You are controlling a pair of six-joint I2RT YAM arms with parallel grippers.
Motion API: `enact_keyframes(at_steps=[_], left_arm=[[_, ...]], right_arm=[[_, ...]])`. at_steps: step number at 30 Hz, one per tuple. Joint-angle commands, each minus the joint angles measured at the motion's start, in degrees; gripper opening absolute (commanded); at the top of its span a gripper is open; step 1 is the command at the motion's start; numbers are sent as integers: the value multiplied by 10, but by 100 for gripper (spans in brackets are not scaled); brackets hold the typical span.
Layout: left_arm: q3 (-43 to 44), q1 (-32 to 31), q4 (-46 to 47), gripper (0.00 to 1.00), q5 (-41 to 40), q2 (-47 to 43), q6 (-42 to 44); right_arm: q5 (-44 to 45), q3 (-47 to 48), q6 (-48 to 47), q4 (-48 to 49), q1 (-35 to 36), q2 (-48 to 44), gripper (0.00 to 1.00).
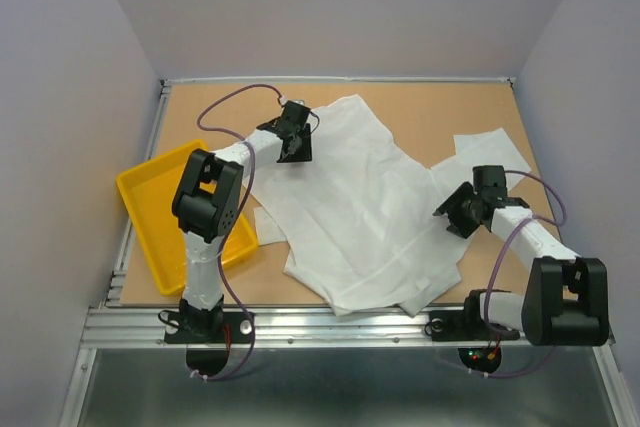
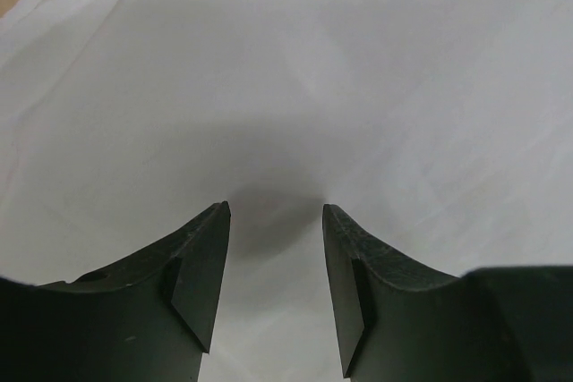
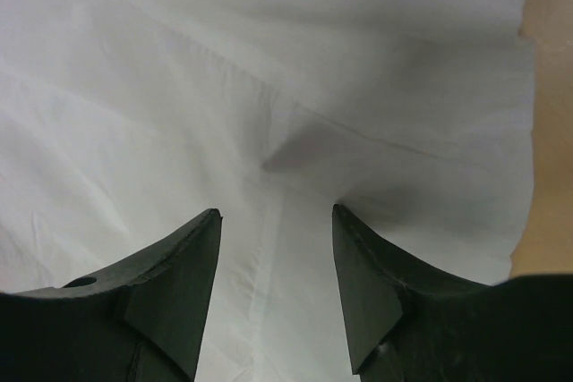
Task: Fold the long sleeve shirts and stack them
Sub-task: Flatten the shirt out
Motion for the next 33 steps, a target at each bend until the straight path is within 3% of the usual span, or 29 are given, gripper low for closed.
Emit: enact_keyframes(at_steps=[1, 10, 19, 23, 28, 33], left_arm=[[-15, 7, 7, 57, -1, -22, 1], [-61, 20, 22, 57, 33, -34, -27], [-166, 27, 48, 57, 64, -105, -92], [-233, 25, 78, 57, 124, -158, -128], [-267, 2, 88, 61, 135, -240, -144], [-288, -20, 81, 76, 125, -306, -134]], right_arm=[[55, 20, 18, 21, -11, 48, 58], [123, 70, 20, 83, -53, 173, 57], [241, 317, -46, 86, -105, 370, 57], [158, 447, -104, 76, -103, 437, 59], [133, 511, -177, 45, -59, 387, 62], [77, 419, -175, 16, -23, 285, 64]])
